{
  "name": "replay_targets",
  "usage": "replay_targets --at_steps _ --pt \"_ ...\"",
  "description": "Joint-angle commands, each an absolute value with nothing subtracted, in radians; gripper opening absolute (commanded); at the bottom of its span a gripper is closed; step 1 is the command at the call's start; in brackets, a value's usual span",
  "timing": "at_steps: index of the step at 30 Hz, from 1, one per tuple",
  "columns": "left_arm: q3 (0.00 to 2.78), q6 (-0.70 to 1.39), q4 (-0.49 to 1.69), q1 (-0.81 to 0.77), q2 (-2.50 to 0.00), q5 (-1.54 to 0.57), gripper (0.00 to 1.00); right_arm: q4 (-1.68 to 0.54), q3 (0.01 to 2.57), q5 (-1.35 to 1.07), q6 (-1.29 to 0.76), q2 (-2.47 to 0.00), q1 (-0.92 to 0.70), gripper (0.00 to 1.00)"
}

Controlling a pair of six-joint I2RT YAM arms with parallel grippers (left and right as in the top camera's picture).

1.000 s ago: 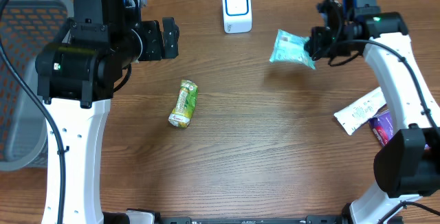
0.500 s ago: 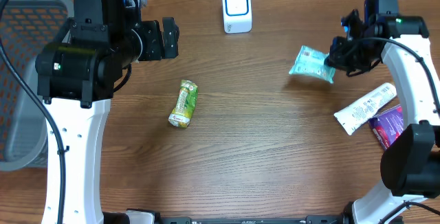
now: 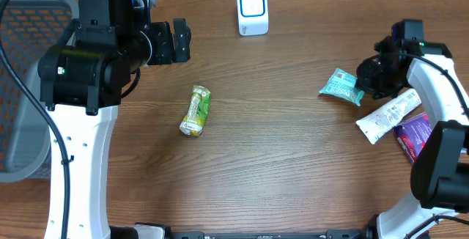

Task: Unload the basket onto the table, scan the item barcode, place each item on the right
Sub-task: 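Carry the mint-green packet right and release it near the tube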

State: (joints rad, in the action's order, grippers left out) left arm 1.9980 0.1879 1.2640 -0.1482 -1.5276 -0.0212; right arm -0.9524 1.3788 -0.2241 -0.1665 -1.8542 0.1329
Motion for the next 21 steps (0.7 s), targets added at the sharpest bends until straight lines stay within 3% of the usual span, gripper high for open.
replay_targets --at_steps 1,14,21 --pt "1.999 0.179 1.260 -0.144 -1.531 -0.018 1.00 -0.916 1.339 -0.217 -0.211 -1.831 0.173 0.04" --pt "1.999 0.179 1.260 -0.144 -1.531 -0.018 1.00 -0.902 1.301 -0.212 -0.210 -1.831 0.254 0.04" --pt "1.999 0.179 1.260 -0.144 -1.531 -0.018 1.00 -0.938 1.301 -0.087 -0.211 -1.831 0.254 0.04"
